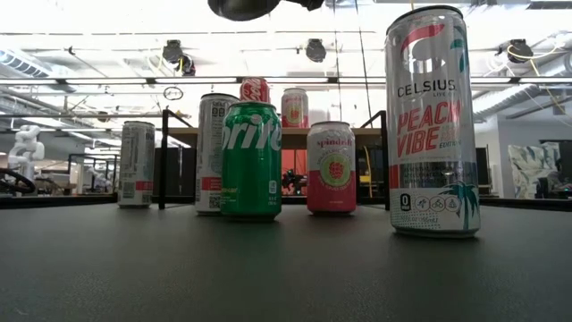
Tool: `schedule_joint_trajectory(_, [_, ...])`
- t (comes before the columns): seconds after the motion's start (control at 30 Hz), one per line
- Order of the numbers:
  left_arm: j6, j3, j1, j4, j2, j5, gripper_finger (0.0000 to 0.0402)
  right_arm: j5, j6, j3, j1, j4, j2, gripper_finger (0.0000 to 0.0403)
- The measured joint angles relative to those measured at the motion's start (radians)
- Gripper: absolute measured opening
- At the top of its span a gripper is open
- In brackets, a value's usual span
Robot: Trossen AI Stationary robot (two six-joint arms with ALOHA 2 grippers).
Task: Place canned beverage on shelf
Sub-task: Put the red soda can on the shelf aligned with the other red soda cans
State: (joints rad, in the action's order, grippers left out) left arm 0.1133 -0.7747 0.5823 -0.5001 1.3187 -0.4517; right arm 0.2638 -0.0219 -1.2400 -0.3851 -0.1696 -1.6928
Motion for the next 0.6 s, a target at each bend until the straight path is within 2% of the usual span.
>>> schedule_joint_trajectory(0.17, [0.008, 0.002, -0.001, 0.014, -0.028, 0.038, 0.0283, 0.001, -0.013, -0.001, 0.000, 0.008, 0.009, 0.0375])
schedule_joint_trajectory(0.37, [0.016, 0.002, -0.026, 0.085, -0.103, 0.042, 0.0283, 0.006, -0.053, -0.001, 0.000, 0.075, 0.082, 0.0387])
schedule_joint_trajectory(0.6, [0.024, 0.001, -0.109, 0.142, -0.221, 0.139, 0.0282, 0.107, -0.060, -0.001, 0.000, 0.348, 0.218, 0.0389])
